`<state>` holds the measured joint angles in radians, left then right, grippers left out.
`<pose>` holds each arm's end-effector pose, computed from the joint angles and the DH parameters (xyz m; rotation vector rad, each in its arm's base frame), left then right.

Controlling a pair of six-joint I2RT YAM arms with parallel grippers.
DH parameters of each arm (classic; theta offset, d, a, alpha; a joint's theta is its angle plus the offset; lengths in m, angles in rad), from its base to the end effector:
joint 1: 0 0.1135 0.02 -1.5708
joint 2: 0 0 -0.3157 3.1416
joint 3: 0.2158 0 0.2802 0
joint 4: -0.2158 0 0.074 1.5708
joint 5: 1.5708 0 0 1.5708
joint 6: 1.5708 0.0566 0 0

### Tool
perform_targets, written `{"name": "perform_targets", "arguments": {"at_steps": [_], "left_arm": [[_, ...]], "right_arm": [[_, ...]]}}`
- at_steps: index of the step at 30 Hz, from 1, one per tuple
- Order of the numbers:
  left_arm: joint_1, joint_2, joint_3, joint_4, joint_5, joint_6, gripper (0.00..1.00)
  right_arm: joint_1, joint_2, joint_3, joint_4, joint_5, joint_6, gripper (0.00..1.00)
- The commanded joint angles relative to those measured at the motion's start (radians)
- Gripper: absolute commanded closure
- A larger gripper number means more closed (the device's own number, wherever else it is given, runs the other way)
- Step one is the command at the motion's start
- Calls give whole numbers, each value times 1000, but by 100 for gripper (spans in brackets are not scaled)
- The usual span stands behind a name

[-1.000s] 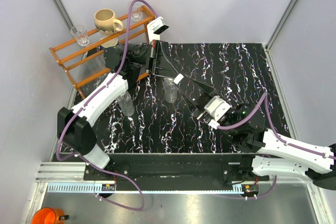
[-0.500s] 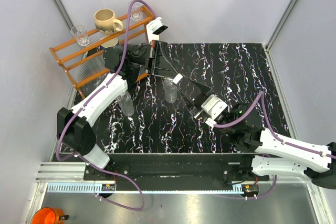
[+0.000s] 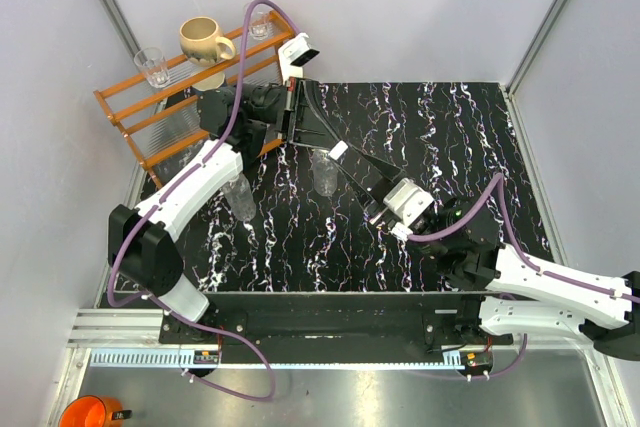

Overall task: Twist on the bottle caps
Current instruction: Pick up the bottle cap from the center of the board.

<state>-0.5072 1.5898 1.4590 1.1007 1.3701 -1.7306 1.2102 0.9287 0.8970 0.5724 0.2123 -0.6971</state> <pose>0.2820 -0.2201 0.5233 1.0407 1.5322 -2.1413 0.0878 0.1991 0.4842 -0.7289 0.7554 0.3562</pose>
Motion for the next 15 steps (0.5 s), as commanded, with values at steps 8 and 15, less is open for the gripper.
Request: {"name": "perform_targets", "arguments": {"at_steps": [8, 15], "left_arm": [[111, -8, 1, -226, 30, 265, 4], [184, 112, 320, -1747, -434, 1751, 1]], "right_arm": [[18, -152, 39, -153, 79, 123, 72], [18, -283, 20, -302, 177, 220, 73]]}}
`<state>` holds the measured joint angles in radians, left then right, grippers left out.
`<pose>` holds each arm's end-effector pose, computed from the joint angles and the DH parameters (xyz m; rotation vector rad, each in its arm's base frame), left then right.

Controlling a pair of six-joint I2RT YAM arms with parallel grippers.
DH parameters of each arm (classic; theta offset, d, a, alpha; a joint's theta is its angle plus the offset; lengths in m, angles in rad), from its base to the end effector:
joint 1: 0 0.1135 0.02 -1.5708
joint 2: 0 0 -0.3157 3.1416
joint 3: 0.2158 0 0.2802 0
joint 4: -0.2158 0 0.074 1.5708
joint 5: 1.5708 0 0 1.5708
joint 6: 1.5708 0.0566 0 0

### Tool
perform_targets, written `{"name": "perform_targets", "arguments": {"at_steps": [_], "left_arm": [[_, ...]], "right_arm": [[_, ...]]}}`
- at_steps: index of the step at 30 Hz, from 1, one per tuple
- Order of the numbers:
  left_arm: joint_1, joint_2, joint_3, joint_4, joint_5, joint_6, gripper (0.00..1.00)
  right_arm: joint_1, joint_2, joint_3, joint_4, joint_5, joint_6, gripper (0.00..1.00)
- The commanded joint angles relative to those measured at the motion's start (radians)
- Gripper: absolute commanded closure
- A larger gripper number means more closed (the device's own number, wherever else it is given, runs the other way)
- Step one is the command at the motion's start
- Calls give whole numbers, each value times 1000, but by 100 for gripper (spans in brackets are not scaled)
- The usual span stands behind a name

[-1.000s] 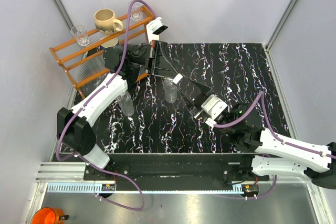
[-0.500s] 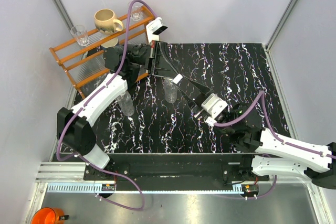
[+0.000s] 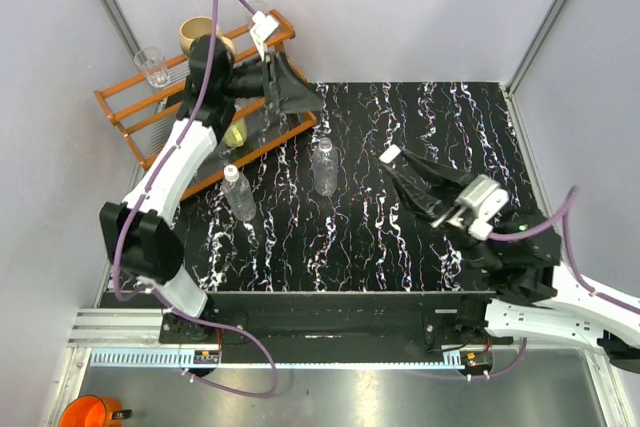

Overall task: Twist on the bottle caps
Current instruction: Pick up the bottle cap from the center of the board, then adjust the plastic bottle at the center of the board.

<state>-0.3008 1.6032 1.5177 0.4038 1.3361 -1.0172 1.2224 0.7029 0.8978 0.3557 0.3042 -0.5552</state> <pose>0.3570 -0.1684 0.4927 0.8276 1.6267 -1.8134 0.0655 0.1306 0.4964 -0.6160 0.8603 0.4495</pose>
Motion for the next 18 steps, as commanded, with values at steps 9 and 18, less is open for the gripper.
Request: {"name": "perform_targets", "arguments": {"at_steps": [9, 18], "left_arm": [[-92, 172, 165, -1017, -634, 1138, 1], [-141, 147, 52, -933, -707, 1181, 1]], "right_arm": [[6, -83, 32, -118, 107, 77, 72], [8, -108, 15, -129, 121, 75, 71]]}}
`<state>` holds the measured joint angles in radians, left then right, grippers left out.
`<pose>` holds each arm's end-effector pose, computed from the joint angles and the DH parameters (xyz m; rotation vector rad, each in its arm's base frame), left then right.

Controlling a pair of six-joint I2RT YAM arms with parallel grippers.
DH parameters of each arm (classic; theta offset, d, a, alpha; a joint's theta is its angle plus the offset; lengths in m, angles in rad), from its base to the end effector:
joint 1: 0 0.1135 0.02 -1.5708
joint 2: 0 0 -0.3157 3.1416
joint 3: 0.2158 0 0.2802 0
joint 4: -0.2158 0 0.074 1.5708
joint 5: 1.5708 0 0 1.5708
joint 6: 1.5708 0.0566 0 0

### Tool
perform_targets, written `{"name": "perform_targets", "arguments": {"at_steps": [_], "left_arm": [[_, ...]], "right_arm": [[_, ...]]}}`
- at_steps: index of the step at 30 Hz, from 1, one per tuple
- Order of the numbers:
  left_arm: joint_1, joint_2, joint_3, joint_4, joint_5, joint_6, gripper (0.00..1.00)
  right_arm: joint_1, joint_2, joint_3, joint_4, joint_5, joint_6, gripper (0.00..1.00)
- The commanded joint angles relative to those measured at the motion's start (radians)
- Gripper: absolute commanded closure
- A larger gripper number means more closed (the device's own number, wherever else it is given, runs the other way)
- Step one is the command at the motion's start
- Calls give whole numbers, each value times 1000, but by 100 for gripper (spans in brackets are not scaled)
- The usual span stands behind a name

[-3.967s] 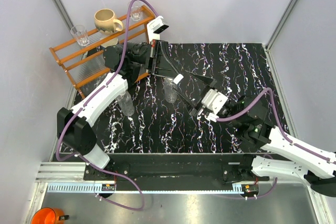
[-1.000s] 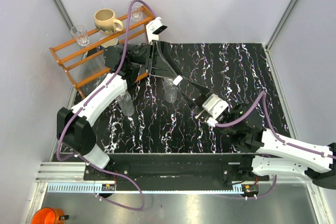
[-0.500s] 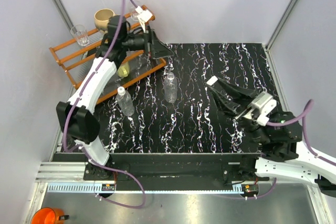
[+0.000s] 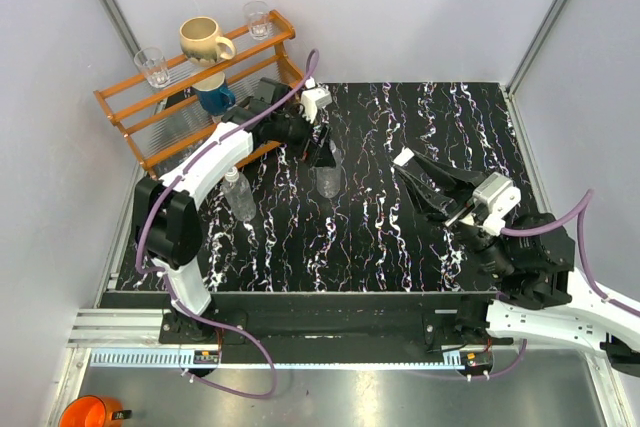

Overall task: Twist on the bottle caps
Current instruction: Adjust the plastic bottle at the center of the board.

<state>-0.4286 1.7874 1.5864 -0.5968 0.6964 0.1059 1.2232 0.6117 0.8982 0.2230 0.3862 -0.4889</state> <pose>0.3942 -0.2200 0.3419 0.9401 2.1400 -0.9796 0.0601 0.1032 0.4914 -0.5668 0.9577 0.4532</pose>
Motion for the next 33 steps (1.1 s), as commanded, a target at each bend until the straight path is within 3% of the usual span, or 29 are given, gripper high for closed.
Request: {"name": "perform_targets", "arguments": {"at_steps": [1, 13, 25, 33], "left_arm": [[-16, -39, -23, 90, -75, 58, 1], [-93, -20, -71, 215, -166, 100, 1], [-110, 70, -39, 238, -100, 120, 2], [-157, 58, 32, 94, -135, 196, 47]], "right_arm": [[6, -21, 10, 4, 40, 10, 72], [6, -18, 7, -19, 45, 12, 72], [6, -32, 4, -40, 51, 30, 73], [6, -43, 5, -56, 56, 50, 72]]}}
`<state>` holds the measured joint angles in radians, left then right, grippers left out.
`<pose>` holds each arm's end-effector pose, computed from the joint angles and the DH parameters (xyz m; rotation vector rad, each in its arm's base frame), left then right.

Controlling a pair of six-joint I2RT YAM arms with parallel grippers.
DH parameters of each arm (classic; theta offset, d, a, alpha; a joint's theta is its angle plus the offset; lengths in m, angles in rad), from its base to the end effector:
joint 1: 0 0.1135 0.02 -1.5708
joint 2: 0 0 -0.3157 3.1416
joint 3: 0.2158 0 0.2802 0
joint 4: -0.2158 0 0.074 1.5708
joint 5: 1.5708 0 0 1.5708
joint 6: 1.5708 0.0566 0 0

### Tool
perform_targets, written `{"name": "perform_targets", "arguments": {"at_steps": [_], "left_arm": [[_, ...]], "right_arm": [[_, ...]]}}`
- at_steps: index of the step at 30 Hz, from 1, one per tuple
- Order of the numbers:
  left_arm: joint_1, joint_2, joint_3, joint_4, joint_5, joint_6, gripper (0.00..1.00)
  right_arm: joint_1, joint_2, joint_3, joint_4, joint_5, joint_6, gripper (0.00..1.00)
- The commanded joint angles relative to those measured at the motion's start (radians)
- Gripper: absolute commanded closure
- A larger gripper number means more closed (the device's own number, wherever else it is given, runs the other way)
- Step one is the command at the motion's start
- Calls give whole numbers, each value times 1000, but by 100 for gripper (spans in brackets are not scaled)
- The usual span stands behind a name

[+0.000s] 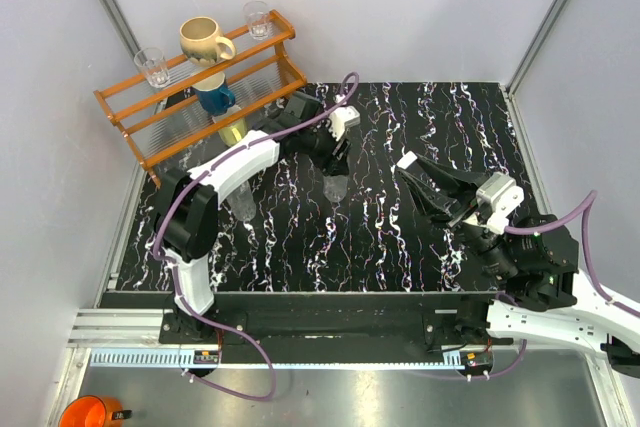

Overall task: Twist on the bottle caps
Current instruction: Adjust the plastic bottle at the center of the board.

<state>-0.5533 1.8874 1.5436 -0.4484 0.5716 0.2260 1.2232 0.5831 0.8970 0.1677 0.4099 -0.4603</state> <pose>0.3936 -0.2791 0.2912 1.1482 2.0546 -0.8336 0.0586 0.0956 0.4872 -0.5593 0.9972 0.4560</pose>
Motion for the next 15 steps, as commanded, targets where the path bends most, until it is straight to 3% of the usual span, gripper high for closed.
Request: {"name": "perform_targets", "arguments": {"at_steps": [1, 5, 7, 10, 12, 15], "left_arm": [[-49, -57, 82, -81, -25, 105, 51], [-98, -86, 111, -231, -117, 167, 52], [-143, -80, 145, -361, -163, 209, 51], [-232, -15, 228, -600, -370, 288, 48], [-266, 15, 242, -747, -409, 318, 47], [-327, 36, 182, -782, -476, 337, 42]], "right_arm": [[7, -15, 6, -2, 30, 25, 73], [6, -19, 14, -10, 26, 37, 72], [6, -22, 22, -22, 21, 44, 72], [6, -31, 31, -37, 21, 57, 72], [6, -38, 33, -40, 21, 60, 72], [6, -42, 36, -50, 21, 64, 72]]}}
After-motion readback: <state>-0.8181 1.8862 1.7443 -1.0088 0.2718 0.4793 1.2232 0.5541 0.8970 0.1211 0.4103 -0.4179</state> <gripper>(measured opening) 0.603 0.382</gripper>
